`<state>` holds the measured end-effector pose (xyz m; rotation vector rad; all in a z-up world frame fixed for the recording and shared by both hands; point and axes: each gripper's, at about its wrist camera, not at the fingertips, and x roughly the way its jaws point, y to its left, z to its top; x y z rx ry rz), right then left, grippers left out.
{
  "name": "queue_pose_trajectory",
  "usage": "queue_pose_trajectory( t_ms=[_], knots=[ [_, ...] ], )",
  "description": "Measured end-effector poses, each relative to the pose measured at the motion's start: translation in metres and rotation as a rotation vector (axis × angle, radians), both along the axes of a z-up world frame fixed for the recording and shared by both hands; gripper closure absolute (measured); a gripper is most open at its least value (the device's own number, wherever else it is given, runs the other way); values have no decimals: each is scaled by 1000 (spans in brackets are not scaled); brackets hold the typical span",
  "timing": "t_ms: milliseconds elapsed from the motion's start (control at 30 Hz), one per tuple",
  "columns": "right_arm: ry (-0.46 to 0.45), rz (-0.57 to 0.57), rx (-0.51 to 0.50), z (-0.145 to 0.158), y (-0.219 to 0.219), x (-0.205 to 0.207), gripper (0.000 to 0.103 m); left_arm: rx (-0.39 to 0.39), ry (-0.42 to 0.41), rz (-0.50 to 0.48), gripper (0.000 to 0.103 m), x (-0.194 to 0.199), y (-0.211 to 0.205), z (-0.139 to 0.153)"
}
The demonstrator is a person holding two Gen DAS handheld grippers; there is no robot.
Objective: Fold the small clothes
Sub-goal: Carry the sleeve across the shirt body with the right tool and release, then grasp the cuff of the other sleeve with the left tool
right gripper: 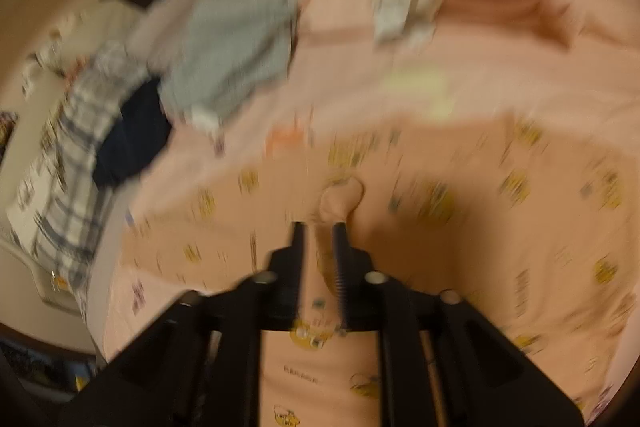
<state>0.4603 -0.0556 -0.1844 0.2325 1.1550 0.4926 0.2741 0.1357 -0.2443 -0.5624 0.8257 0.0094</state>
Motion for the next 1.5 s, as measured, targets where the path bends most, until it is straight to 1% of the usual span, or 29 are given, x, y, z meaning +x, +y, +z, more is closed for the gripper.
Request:
queue_pose_trajectory(
  t_ms=[67,133,200,267,333,367,433,467,533,567,600,667,700,800,867,900,933,1000,1033,1100,1133,1167,1233,1267,1300,1333,1400,1433,1500],
  knots=[
    [-36,31,-49,6,0,-7,55,-4,-3,-4,80,0,1,0],
    [-128,43,-132,26,-14,-18,49,-24,-5,-6,80,0,4,-1],
    [-209,45,-215,43,-37,-29,32,-56,2,-18,80,1,9,1],
    [-282,10,-307,55,-76,-44,21,-51,31,-30,79,3,12,9],
    [-323,-26,-403,55,-112,-53,20,26,74,16,72,4,10,27],
    [-337,-38,-451,49,-135,-60,20,85,60,33,72,5,7,42],
    [-319,-68,-494,35,-168,-66,21,120,-34,-15,68,9,-4,71],
    [-289,-88,-496,25,-187,-67,23,108,-89,-53,66,16,-11,89],
    [-213,-133,-443,3,-219,-65,40,75,-141,-63,58,28,-22,107],
    [-173,-160,-404,-8,-231,-62,59,70,-167,-67,57,39,-31,115],
    [-127,-195,-341,-20,-245,-57,70,82,-178,-82,56,51,-41,117],
    [-87,-207,-273,-39,-249,-48,72,127,-150,-131,56,85,-65,107],
    [-71,-203,-271,-46,-246,-45,72,110,-112,-139,56,100,-73,96],
    [-92,-196,-226,-58,-231,-38,72,-55,63,-178,56,141,-84,47],
    [-94,-224,-232,-62,-228,-35,75,-64,162,-151,61,150,-84,15],
    [-89,-239,-263,-67,-227,-33,80,-43,137,-151,73,147,-83,11],
    [-94,-240,-267,-69,-228,-33,82,-13,105,-153,80,141,-81,11],
    [-106,-231,-260,-67,-230,-38,82,2,112,-192,86,138,-74,11],
    [-98,-217,-269,-64,-234,-41,82,-4,128,-188,93,138,-69,12],
    [-75,-206,-261,-54,-234,-43,78,-56,159,-149,94,136,-54,20],
    [-80,-212,-241,-47,-235,-47,79,-38,158,-107,92,131,-44,30],
    [-103,-221,-199,-36,-234,-47,77,21,141,-62,91,122,-35,42],
    [-137,-238,-165,-24,-236,-49,77,130,79,-31,90,104,-18,61],
    [-141,-255,-185,-24,-230,-43,77,183,52,-21,87,92,-6,70],
    [-133,-254,-220,-31,-223,-38,77,210,43,-11,78,81,10,73],
    [-110,-248,-250,-40,-219,-35,77,227,50,8,64,71,27,74],
    [-44,-276,-290,-64,-219,-32,79,218,88,85,53,48,72,69],
    [-99,-316,-255,-64,-221,-41,79,192,104,130,52,38,96,66],
    [-105,-323,-257,-65,-219,-48,73,99,148,227,52,19,148,55]
  ],
)
